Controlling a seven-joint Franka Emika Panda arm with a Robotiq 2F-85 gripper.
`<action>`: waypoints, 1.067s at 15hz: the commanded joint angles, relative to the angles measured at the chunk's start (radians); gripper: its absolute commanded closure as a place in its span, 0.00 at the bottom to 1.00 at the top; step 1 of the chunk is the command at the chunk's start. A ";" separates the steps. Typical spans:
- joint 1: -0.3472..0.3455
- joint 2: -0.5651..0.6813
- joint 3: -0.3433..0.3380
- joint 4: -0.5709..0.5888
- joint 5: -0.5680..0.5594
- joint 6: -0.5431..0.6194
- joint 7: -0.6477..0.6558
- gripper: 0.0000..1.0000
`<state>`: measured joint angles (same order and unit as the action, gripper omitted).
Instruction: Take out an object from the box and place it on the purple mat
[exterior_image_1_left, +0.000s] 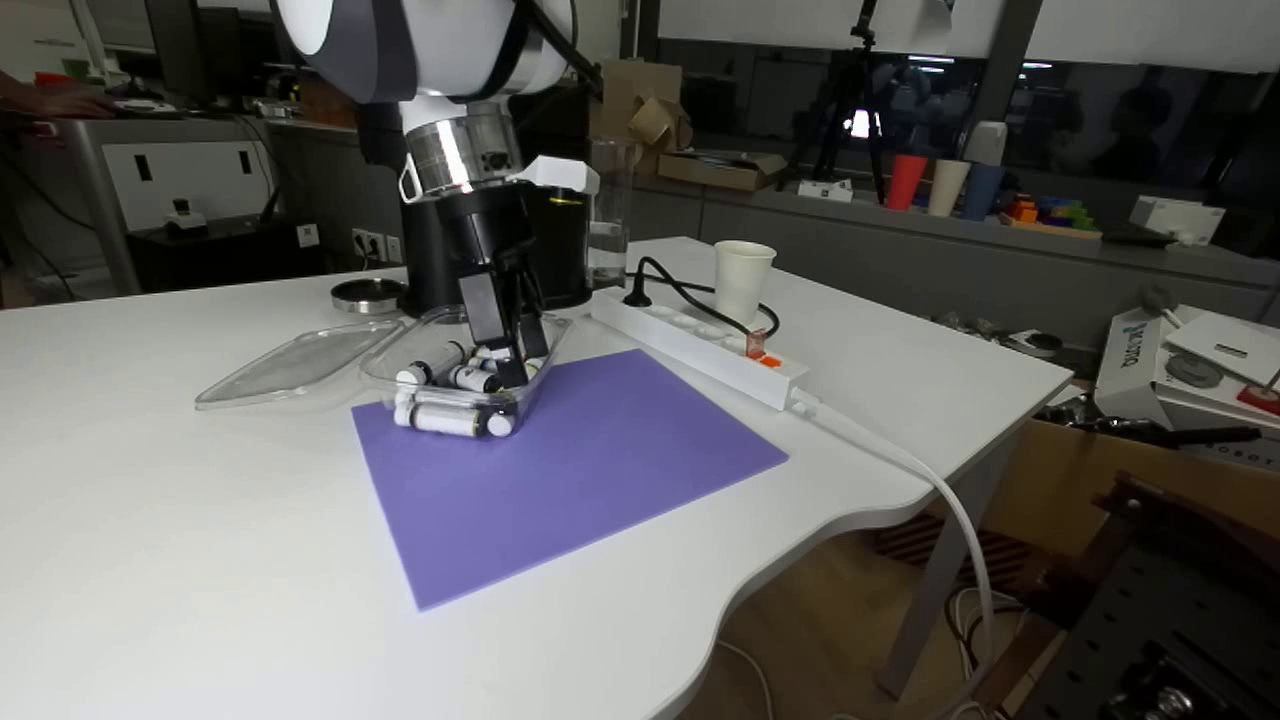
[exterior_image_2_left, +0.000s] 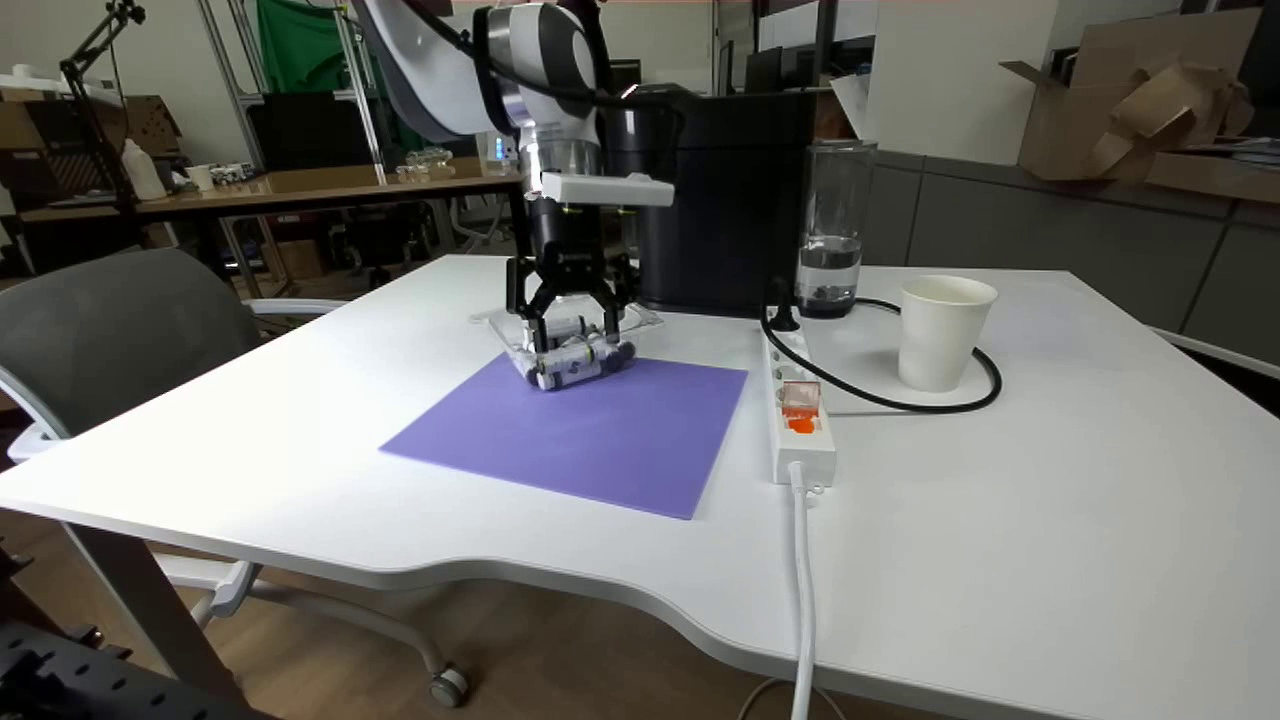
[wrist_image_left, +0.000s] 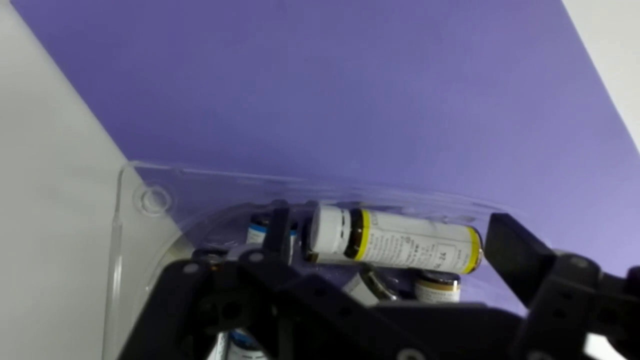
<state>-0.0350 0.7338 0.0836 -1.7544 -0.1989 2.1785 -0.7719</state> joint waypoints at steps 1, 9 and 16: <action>-0.001 -0.011 0.005 -0.019 -0.006 0.008 0.008 0.00; 0.050 -0.016 -0.027 -0.050 -0.011 0.023 0.240 0.00; 0.088 -0.018 -0.055 -0.067 -0.053 0.033 0.422 0.32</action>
<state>0.0329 0.7311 0.0480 -1.7870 -0.2195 2.1914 -0.4453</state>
